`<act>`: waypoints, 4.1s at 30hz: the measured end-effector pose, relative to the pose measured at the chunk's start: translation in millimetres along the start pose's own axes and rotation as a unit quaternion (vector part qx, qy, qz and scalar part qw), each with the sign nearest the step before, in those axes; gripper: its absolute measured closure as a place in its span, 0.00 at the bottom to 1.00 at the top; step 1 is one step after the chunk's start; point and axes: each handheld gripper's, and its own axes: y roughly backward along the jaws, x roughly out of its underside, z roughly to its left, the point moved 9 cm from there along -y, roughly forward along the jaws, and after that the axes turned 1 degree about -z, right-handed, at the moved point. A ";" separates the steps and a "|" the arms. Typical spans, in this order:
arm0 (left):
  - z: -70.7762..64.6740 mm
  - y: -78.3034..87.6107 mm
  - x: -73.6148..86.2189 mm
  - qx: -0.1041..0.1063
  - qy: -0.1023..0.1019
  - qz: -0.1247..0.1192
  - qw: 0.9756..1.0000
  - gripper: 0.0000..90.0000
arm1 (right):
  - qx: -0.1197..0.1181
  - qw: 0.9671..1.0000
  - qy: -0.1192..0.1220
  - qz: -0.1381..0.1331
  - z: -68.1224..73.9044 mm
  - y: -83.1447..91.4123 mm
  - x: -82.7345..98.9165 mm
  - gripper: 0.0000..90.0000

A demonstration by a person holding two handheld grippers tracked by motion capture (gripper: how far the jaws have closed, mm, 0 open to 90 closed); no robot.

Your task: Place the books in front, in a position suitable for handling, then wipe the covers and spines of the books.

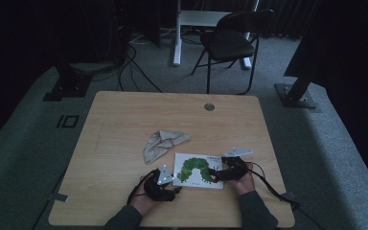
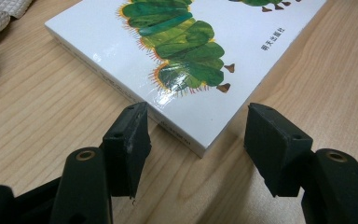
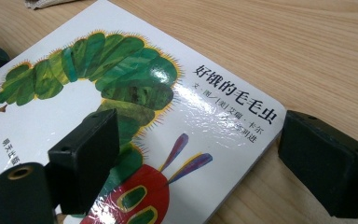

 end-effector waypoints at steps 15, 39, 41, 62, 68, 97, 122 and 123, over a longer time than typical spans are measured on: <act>-7.0 1.9 1.1 -0.006 -0.004 0.002 1.000 0.46 | -0.015 1.000 0.005 -0.007 -0.6 -0.2 0.2 0.14; -13.2 2.8 -7.9 -0.044 -0.045 -0.006 0.998 0.38 | -0.020 1.000 0.000 -0.011 -0.3 0.9 0.6 0.14; -13.5 3.9 -10.9 -0.048 -0.050 -0.011 0.997 0.36 | -0.021 1.000 0.001 -0.010 -0.3 0.9 0.5 0.14; -12.6 -6.1 -20.4 -0.079 -0.086 -0.015 0.993 0.30 | -0.023 0.999 0.008 -0.020 -5.0 -2.4 -10.8 0.14; -11.2 -7.8 -15.0 -0.076 -0.071 -0.003 0.995 0.28 | -0.026 0.999 0.009 -0.019 -6.1 -5.6 -12.4 0.14; -13.6 -11.4 -15.8 -0.070 -0.060 0.012 0.996 0.26 | -0.052 0.997 -0.031 -0.044 -5.0 3.6 -22.0 0.15; -25.4 -18.2 -35.1 -0.062 -0.075 -0.016 0.995 0.27 | -0.108 0.986 -0.060 -0.113 4.8 27.1 -43.8 0.17; -26.1 -18.9 -36.8 -0.060 -0.076 -0.016 0.995 0.27 | -0.110 0.985 -0.062 -0.115 5.6 27.8 -44.3 0.17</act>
